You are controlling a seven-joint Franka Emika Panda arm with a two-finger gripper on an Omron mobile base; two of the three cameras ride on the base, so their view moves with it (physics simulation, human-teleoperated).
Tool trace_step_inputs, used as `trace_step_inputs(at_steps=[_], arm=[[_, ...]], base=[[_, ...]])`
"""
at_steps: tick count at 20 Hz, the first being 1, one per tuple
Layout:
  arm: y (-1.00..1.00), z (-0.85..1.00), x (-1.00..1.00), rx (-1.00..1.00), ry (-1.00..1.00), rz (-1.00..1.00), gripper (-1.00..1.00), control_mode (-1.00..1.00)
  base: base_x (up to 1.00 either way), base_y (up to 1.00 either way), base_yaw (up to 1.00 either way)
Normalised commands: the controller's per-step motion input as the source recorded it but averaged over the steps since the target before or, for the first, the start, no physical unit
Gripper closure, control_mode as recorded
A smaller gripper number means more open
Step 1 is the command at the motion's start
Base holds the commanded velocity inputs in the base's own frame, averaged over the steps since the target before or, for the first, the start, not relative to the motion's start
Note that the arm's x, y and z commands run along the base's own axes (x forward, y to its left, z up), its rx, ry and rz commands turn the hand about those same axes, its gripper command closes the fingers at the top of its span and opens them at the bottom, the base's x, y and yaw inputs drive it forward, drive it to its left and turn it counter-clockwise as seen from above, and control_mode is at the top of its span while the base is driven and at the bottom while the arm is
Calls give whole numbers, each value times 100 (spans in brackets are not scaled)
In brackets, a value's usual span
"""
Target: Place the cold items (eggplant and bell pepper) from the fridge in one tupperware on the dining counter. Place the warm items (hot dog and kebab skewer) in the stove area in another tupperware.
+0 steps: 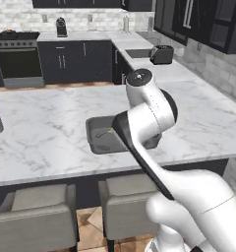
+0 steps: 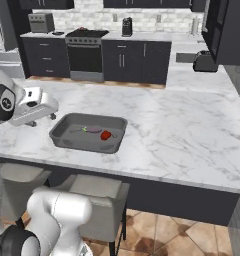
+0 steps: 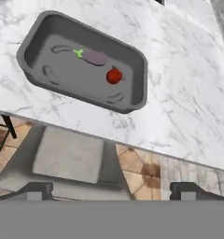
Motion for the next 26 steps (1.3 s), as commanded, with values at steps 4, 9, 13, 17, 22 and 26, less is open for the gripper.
trace_step_inputs(at_steps=[4,9,13,17,22,26], arm=[[-7,22,-100,35,-13,-18,-100,-100],[-23,16,-100,31,-21,-12,-100,-100],[-38,31,-99,25,-22,-12,-100,-100],[-48,43,-67,9,-19,-8,-100,-100],[-10,29,-34,1,-7,-3,-100,-100],[5,-1,0,-5,0,0,-100,-100]], base=[[0,0,0],[0,0,0],[0,0,0],[0,0,0],[0,0,0],[0,0,0]])
